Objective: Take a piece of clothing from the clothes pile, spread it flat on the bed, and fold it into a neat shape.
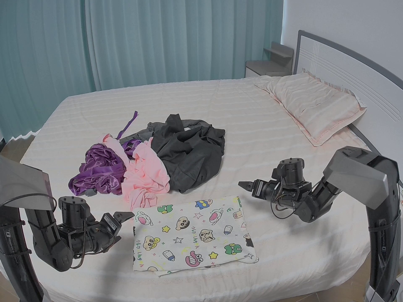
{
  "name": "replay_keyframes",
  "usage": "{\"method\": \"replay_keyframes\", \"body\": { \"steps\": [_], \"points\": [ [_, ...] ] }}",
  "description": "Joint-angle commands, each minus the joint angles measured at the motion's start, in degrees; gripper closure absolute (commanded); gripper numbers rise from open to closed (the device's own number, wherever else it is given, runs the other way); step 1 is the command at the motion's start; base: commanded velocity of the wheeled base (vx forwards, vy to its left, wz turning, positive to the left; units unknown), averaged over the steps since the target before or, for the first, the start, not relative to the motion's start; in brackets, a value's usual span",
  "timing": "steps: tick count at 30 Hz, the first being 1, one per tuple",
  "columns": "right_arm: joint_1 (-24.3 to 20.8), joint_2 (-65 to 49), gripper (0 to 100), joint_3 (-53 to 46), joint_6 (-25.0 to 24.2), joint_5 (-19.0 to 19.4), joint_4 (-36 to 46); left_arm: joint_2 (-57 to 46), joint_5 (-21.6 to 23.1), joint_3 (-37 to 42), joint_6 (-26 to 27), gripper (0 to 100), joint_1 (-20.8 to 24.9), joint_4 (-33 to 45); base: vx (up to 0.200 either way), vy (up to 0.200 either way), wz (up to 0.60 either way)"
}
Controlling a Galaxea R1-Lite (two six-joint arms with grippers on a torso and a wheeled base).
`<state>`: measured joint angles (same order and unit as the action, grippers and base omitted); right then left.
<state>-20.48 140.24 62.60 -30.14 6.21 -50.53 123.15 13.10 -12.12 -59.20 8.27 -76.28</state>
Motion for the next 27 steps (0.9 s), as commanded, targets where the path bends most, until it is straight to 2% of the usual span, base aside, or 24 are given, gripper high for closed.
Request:
{"method": "replay_keyframes", "body": {
  "steps": [1, 2, 7, 9, 11, 13, 16, 17, 18, 19, 21, 23, 24, 25, 27],
  "points": [
    [1.4, -14.4, 0, -13.2, -0.1, -0.9, -6.1, -3.8, 0.1, 1.7, -0.2, 0, -1.9, -2.9, 0.000, 0.000, 0.00],
    [1.4, -21.3, 0, -20.3, 0.1, -1.9, -8.8, -9.1, 0.2, 3.6, -0.2, 0, -3.5, -5.5, 0.000, 0.000, 0.00],
    [0.8, -39.9, 0, -38.2, 2.4, -3.0, -14.2, -27.6, -0.4, 7.9, 1.5, 0, -4.1, -7.6, 0.000, 0.000, 0.00],
    [0.6, -45.8, 0, -43.0, 3.5, -3.2, -15.0, -33.7, -0.5, 8.9, 3.9, 0, -4.2, -6.6, 0.000, 0.000, 0.00],
    [0.4, -55.0, 0, -49.6, 5.4, -3.4, -15.1, -42.6, -0.6, 10.1, 9.3, 0, -4.8, -4.1, 0.000, 0.000, 0.00],
    [0.4, -57.6, 0, -51.6, 6.1, -3.4, -14.9, -45.5, -0.6, 10.4, 10.9, 0, -5.2, -2.8, 0.000, 0.000, 0.00],
    [1.2, -70.8, 0, -60.8, 10.6, -4.3, -14.3, -61.4, -2.6, 10.9, 19.1, 0, -7.0, 9.0, 0.000, 0.000, 0.00],
    [1.7, -73.0, 0, -62.2, 11.7, -5.2, -14.0, -64.9, -3.1, 10.5, 20.3, 0, -7.2, 12.4, 0.000, 0.000, 0.00],
    [1.7, -73.0, 0, -62.2, 11.7, -5.2, -14.0, -64.9, -3.1, 10.5, 20.3, 0, -7.2, 12.4, 0.000, 0.000, 0.00],
    [2.0, -77.7, 0, -62.6, 13.5, -8.0, -11.3, -72.3, -4.1, 9.5, 22.5, 0, -7.3, 19.8, 0.000, 0.000, 0.00],
    [2.1, -83.5, 0, -62.6, 15.2, -11.9, -6.2, -80.9, -4.8, 7.4, 25.3, 0, -7.3, 29.1, 0.000, 0.000, 0.00],
    [2.1, -85.0, 0, -62.6, 15.5, -12.6, -4.9, -82.8, -4.8, 6.8, 26.0, 0, -7.3, 31.5, 0.000, 0.000, 0.00],
    [2.1, -94.1, 0, -62.6, 19.0, -14.4, 3.3, -93.2, -5.5, 2.5, 29.5, 0, -7.3, 46.7, 0.000, 0.000, 0.00],
    [2.2, -95.2, 0, -62.6, 19.3, -14.5, 4.4, -94.3, -5.6, 1.9, 29.8, 0, -7.3, 48.6, 0.000, 0.000, 0.00],
    [3.3, -105.5, 0, -62.6, 21.7, -14.9, 15.1, -104.5, -5.6, -4.1, 31.8, 0, -7.3, 66.1, 0.000, 0.000, 0.00]
  ]
}}
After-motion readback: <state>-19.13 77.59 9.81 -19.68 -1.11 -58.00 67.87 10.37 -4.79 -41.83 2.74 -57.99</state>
